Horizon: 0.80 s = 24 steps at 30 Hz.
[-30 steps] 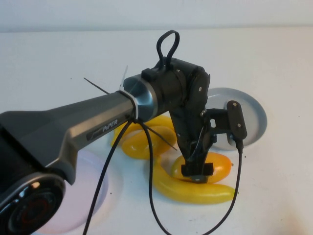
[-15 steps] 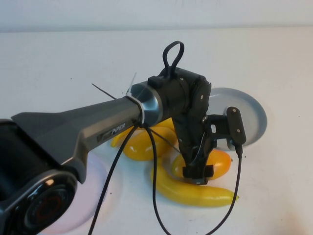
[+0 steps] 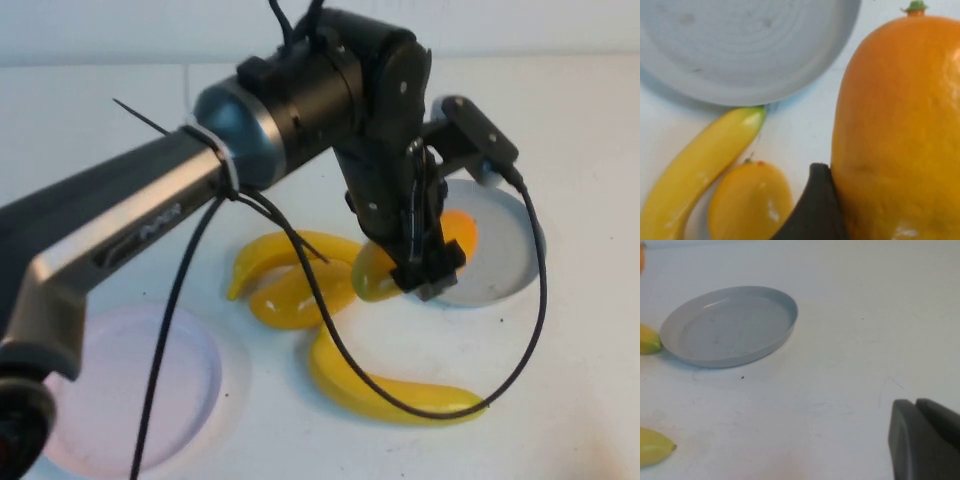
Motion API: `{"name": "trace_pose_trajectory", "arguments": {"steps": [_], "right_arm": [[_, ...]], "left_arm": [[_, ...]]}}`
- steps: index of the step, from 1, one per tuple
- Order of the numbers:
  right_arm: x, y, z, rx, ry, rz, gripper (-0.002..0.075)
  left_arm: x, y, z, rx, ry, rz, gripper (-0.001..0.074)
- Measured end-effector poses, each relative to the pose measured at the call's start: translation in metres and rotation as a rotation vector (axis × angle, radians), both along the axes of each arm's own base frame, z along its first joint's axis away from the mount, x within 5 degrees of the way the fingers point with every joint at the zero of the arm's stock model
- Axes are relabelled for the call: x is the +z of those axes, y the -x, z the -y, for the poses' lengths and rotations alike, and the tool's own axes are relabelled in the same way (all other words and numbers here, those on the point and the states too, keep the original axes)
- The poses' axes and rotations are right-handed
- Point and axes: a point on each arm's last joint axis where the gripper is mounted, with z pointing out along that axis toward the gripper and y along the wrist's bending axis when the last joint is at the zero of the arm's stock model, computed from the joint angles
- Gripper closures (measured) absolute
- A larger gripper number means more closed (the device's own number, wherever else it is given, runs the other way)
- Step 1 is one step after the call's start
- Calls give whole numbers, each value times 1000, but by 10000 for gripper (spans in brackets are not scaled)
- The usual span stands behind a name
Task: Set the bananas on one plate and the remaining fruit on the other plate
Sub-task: Put one type of fruit in the left plate
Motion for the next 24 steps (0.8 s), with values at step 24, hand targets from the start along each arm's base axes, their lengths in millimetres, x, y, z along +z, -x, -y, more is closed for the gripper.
{"name": "trace_pose_trajectory", "arguments": {"steps": [24], "right_arm": [[0, 0, 0, 0, 0, 0, 743]], "left_arm": [[-33, 54, -228, 695, -88, -70, 181]]}}
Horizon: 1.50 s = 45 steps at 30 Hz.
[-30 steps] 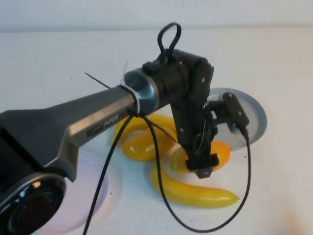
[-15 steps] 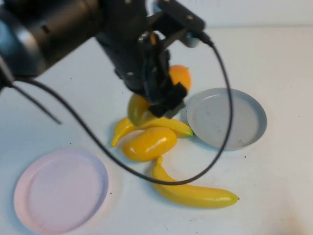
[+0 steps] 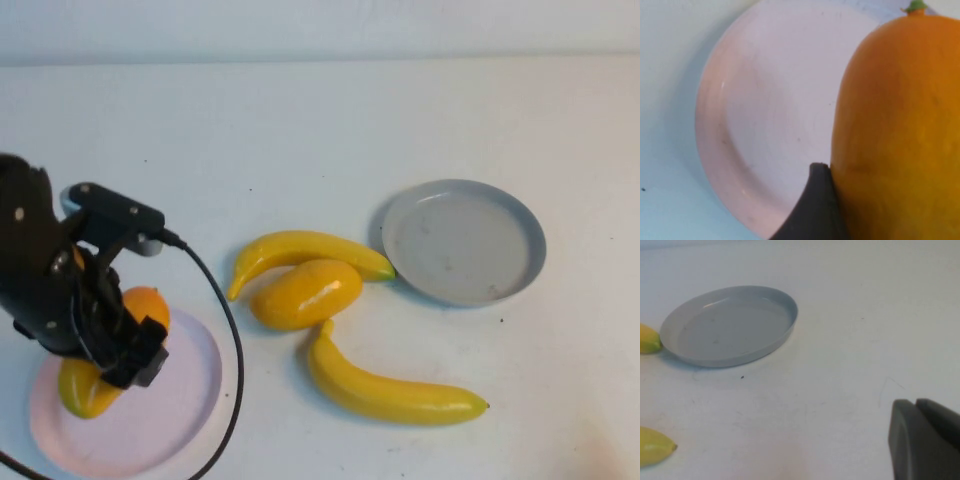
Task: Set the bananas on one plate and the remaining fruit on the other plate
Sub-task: Put one type of fruit in the left plate
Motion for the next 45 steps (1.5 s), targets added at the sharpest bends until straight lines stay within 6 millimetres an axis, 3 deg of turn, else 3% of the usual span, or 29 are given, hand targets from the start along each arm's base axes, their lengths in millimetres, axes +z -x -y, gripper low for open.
{"name": "trace_pose_trajectory", "arguments": {"steps": [7, 14, 21, 24, 29, 39, 45], "right_arm": [[0, 0, 0, 0, 0, 0, 743], [0, 0, 0, 0, 0, 0, 743], [0, 0, 0, 0, 0, 0, 743], [0, 0, 0, 0, 0, 0, 743], [0, 0, 0, 0, 0, 0, 743], [0, 0, 0, 0, 0, 0, 743], [0, 0, 0, 0, 0, 0, 743]], "left_arm": [[-35, -14, -16, 85, -7, -33, 181], [-62, -27, -16, 95, -36, -94, 181], [-72, -30, -17, 90, -66, -117, 181], [-72, -31, -18, 84, -79, -110, 165], [-69, -33, -20, 110, -101, -99, 72], [-25, -52, -16, 203, -91, -88, 66], [-2, -54, 14, 37, -73, -49, 66]]}}
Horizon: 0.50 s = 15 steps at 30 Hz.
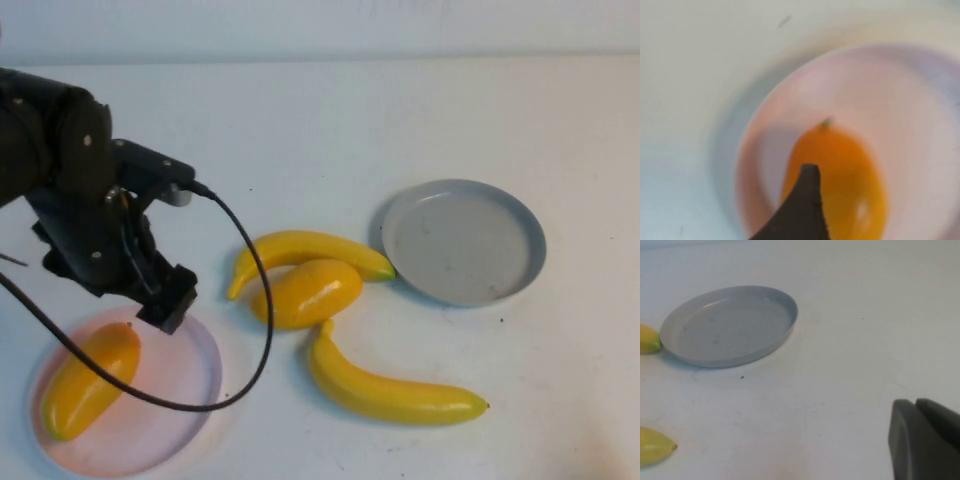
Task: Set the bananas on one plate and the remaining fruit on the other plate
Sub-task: Put one type of fruit in the left plate
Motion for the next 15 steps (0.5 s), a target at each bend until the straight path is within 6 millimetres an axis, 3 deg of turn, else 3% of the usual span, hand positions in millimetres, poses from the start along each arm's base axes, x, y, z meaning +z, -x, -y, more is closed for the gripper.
{"name": "trace_pose_trajectory", "arguments": {"steps": [5, 10, 15], "right_arm": [[0, 0, 0, 0, 0, 0, 743], [0, 0, 0, 0, 0, 0, 743], [0, 0, 0, 0, 0, 0, 743]], "left_arm": [[5, 6, 47, -282, 56, 117, 66], [10, 15, 91, -438, 136, 243, 68], [7, 12, 116, -542, 138, 259, 68]]}}
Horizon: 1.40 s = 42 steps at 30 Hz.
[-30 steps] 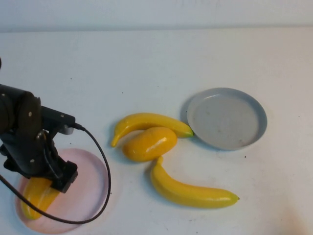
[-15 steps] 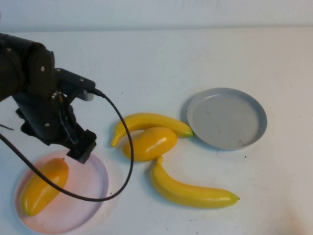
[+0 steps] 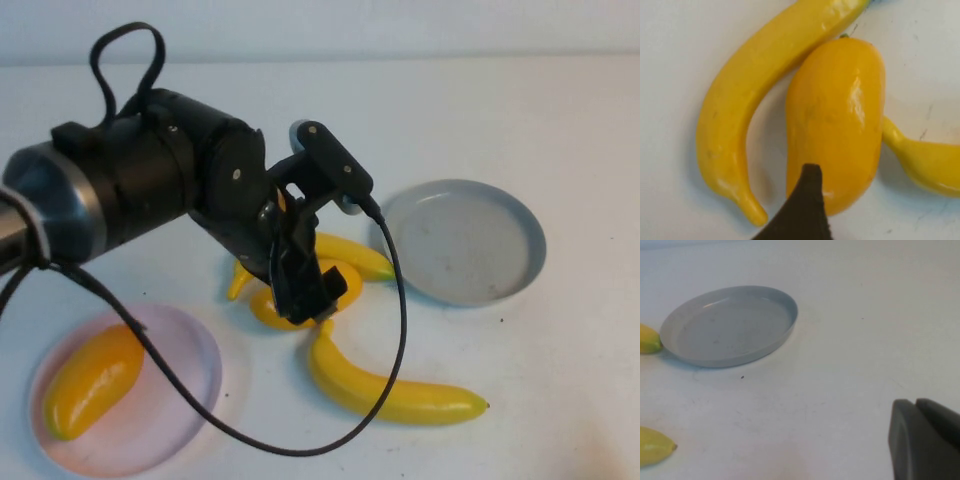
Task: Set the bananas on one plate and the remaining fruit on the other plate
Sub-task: Put one type of fruit in the left plate
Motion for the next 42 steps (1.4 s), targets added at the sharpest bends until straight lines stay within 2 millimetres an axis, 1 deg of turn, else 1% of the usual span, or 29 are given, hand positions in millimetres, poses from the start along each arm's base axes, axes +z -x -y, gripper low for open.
{"name": "trace_pose_trajectory", "arguments": {"steps": [2, 7, 10, 15, 24, 27, 33, 37, 39, 42], "right_arm": [[0, 0, 0, 0, 0, 0, 743], [0, 0, 0, 0, 0, 0, 743], [0, 0, 0, 0, 0, 0, 743], [0, 0, 0, 0, 0, 0, 743], [0, 0, 0, 0, 0, 0, 743], [0, 0, 0, 0, 0, 0, 743], [0, 0, 0, 0, 0, 0, 743], [0, 0, 0, 0, 0, 0, 743], [0, 0, 0, 0, 0, 0, 743], [0, 0, 0, 0, 0, 0, 743]], "left_arm": [[-4, -7, 6, -14, -12, -6, 68], [-24, -26, 20, -44, -70, -39, 68], [-35, -33, 25, -65, -97, -54, 68], [-51, -38, 28, -74, -127, -76, 68], [-53, -42, 30, -89, -134, -28, 68], [-58, -44, 31, -91, -139, -35, 68], [-76, -47, 32, -97, -170, -62, 68], [-77, -49, 32, -104, -183, -52, 70], [-77, -50, 33, -105, -182, -43, 86], [-76, -51, 34, -106, -174, -31, 158]]}}
